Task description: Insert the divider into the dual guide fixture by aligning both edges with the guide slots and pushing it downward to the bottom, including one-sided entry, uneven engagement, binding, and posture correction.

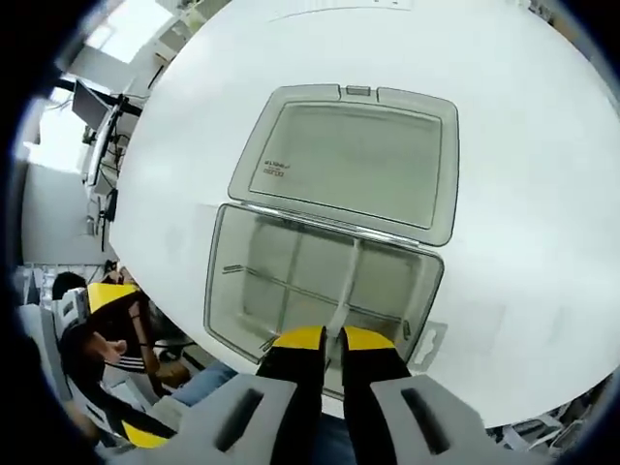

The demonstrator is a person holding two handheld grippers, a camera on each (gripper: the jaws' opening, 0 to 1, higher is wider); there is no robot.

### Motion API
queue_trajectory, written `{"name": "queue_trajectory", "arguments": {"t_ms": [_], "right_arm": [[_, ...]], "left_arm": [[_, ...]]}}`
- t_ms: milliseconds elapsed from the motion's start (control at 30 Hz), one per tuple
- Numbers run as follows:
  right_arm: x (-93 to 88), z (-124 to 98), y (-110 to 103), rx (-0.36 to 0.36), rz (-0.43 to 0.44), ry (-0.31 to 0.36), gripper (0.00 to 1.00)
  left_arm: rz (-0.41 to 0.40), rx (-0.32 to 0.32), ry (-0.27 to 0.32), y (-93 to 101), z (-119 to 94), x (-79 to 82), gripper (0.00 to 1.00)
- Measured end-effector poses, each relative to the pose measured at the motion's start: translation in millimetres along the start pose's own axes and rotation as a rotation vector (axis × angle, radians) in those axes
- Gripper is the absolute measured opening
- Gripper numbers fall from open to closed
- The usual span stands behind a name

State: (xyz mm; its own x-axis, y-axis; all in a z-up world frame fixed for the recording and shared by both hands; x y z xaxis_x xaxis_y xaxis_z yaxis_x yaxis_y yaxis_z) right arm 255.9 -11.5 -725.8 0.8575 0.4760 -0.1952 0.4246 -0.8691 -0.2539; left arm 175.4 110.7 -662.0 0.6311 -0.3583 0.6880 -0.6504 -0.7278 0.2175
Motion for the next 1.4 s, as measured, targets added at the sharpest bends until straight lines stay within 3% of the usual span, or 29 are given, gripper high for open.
{"name": "queue_trajectory", "arguments": {"t_ms": [233,400,467,733,867,1133,1400], "right_arm": [[-0.2,2.0,-5.0,-0.039,-0.029,0.020,0.00],[-1.3,0.9,-1.7,-0.020,-0.023,0.025,0.01],[1.9,0.6,1.7,-0.046,-0.085,0.059,0.02],[1.1,-4.7,3.5,-0.013,-0.115,0.091,0.08],[-1.2,-10.7,2.4,0.022,-0.166,0.124,0.09],[-5.3,-29.1,1.1,0.039,-0.411,0.252,0.09],[-12.7,-41.0,0.8,0.086,-0.511,0.327,0.14]], "left_arm": [[-0.001,0.000,0.000,1.1,0.9,-0.3,0.57],[-0.002,0.004,-0.004,1.4,0.4,-1.1,0.57],[-0.005,0.007,-0.004,1.1,-0.3,-1.7,0.57],[-0.018,0.027,-0.013,-2.5,-4.4,-4.3,0.57],[-0.028,0.041,-0.019,-4.8,-6.3,-6.2,0.57],[-0.060,0.076,-0.015,-10.7,-12.3,-4.6,0.57],[-0.087,0.114,-0.021,-18.4,-16.3,-5.0,0.58]]}}
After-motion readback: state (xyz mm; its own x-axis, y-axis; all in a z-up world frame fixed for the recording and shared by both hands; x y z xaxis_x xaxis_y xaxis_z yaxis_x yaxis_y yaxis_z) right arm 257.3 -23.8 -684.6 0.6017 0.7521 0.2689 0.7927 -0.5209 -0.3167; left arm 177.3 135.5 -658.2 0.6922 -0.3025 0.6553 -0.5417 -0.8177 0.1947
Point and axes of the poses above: the point that each gripper's makers call its tool centre point, and the gripper's own axes: z roughly forward along the fingers, y roughly to its right, x roughly out of its top, the point moved 6 cm from there along -z, roughly backward along the fingers, and after that the axes turned 15 degrees about -y, right-handed, at the moved point
